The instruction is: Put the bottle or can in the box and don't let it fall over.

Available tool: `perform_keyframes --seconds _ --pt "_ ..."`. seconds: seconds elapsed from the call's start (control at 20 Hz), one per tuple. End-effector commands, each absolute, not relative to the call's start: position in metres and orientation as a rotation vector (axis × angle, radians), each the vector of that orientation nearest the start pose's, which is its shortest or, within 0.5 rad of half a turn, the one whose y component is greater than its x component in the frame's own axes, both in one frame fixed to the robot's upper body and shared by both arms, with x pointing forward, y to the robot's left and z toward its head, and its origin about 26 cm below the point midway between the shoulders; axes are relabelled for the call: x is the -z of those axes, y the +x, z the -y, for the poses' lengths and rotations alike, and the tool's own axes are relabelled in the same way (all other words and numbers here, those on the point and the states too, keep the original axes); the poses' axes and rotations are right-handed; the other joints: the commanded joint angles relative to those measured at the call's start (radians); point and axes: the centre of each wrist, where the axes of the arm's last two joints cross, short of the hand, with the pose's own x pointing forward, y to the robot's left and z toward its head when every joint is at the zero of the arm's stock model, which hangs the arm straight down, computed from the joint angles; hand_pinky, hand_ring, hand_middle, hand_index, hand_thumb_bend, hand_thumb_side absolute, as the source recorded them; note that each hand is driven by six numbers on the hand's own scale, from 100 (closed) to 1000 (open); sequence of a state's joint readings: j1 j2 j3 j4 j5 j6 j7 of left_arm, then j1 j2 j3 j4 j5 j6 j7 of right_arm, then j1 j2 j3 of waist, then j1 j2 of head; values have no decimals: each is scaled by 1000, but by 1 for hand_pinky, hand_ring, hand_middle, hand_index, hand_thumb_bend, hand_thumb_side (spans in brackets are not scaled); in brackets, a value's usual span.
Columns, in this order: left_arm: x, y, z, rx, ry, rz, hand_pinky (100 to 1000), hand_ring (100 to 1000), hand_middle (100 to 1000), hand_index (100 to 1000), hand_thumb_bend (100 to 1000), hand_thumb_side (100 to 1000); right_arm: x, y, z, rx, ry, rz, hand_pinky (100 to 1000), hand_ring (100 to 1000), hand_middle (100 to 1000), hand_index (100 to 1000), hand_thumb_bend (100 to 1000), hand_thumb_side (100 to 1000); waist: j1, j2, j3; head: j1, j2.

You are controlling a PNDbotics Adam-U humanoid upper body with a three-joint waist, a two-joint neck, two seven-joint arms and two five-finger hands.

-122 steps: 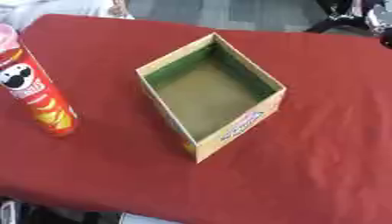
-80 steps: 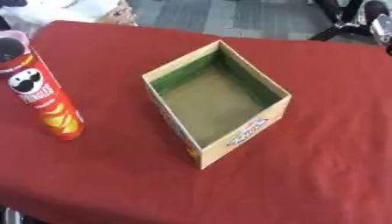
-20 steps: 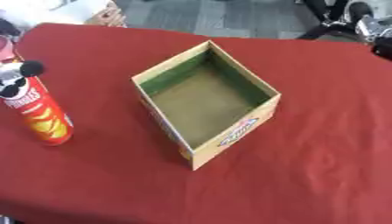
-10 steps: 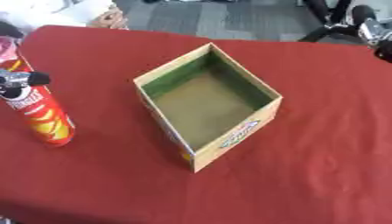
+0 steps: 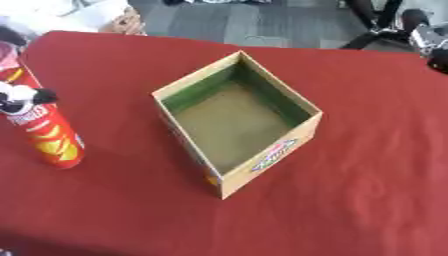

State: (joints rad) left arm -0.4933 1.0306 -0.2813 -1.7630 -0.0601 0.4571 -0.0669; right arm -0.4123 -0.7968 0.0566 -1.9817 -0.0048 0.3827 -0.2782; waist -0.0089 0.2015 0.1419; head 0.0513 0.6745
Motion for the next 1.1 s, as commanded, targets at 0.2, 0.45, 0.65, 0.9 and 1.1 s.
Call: perform_keyframes --seconds 0.2,0.45,0.65,0.9,1.1 --pt "-252 332 -332 975 822 1442 761 826 848 809 830 234 -284 295 300 -437 -814 2047 691 866 825 846 359 339 -2 -6 -4 4 -9" --pt "-252 331 -332 1009 814 1428 717 796 833 795 846 185 -284 296 300 -436 -812 2049 690 865 822 843 356 337 -2 -7 -3 3 -8" --pt "-253 331 -331 1029 814 1417 711 790 828 793 845 179 -285 296 300 -436 -811 2050 690 864 822 843 355 337 -2 -7 -3 4 -5" --pt "-253 330 -331 1040 823 1425 653 734 732 766 795 100 -285 296 300 -435 -811 2052 690 862 820 842 351 328 -1 -7 -2 3 -6" --pt "-253 330 -330 1042 837 1427 635 716 698 748 722 100 -285 296 300 -432 -812 2053 690 861 820 842 355 326 -1 -6 -2 2 -7"
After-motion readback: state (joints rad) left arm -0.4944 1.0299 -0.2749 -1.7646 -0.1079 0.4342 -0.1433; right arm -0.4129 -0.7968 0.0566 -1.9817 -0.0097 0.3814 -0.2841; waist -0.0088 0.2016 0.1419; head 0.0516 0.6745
